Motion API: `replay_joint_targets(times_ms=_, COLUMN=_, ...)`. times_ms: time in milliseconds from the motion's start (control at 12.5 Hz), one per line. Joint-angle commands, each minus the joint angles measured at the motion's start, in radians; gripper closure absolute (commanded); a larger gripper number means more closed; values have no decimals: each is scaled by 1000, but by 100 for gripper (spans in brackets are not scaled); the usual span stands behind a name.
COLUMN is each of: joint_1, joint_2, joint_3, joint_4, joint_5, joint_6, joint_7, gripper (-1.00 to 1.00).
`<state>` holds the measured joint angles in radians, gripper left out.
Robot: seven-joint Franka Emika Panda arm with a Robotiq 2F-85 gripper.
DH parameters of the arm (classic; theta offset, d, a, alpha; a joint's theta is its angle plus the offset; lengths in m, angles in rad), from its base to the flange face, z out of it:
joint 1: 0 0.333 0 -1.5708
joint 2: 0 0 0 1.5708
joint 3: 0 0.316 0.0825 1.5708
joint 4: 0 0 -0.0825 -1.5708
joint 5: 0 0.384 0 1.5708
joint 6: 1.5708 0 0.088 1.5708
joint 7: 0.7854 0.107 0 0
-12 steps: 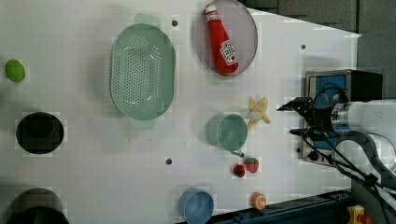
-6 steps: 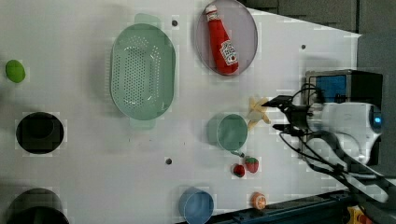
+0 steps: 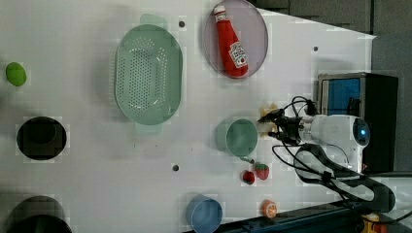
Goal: Pick banana from table and place on oven.
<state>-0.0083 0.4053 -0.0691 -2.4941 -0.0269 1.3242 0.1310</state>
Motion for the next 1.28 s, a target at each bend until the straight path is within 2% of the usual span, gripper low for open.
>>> replay_joint_targets(times_ms=80, joint_1=-9, joint_2=-38, joint_3=-4, joint_4=16, joint_5=-2, joint_6=-4, joint_7=25, gripper=26)
replay_joint_targets(times_ms=160, joint_1=-9, joint_2=-46, joint_3=-3, joint_4=16, joint_5=-2, joint_6=-5, joint_7=25, gripper=47)
replay_joint_targets(times_ms=320, joint_1=-8, joint_2=-95, joint_3=0, joint_4=17, joint_5=-1, joint_6=-14, joint_7=30, gripper=48)
replay_joint_targets(times_ms=480, joint_1=-7, joint_2=-203, joint_3=6, joint_4=23, joint_5=0, joint_6=-95, joint_7=30, gripper=48)
replay_joint_targets(times_ms=640, joint_1=-4, joint_2=-348, joint_3=14, joint_4=53, joint_5=0, joint_6=-291, joint_7=30, gripper=48)
replay_joint_targets(times_ms=880, joint_1=0, joint_2=-541, joint_3=24, joint_4=163, joint_5=0, joint_6=-619, joint_7=30, gripper=48)
replay_joint_targets(times_ms=1040, joint_1=0, joint_2=-612, joint_3=24, joint_4=264, joint_5=0, joint_6=-797, joint_7=30, gripper=48)
replay_joint_targets(times_ms=1280, joint_1=-8, joint_2=-628, joint_3=7, joint_4=416, joint_5=-1, joint_6=-1022, joint_7=30, gripper=48)
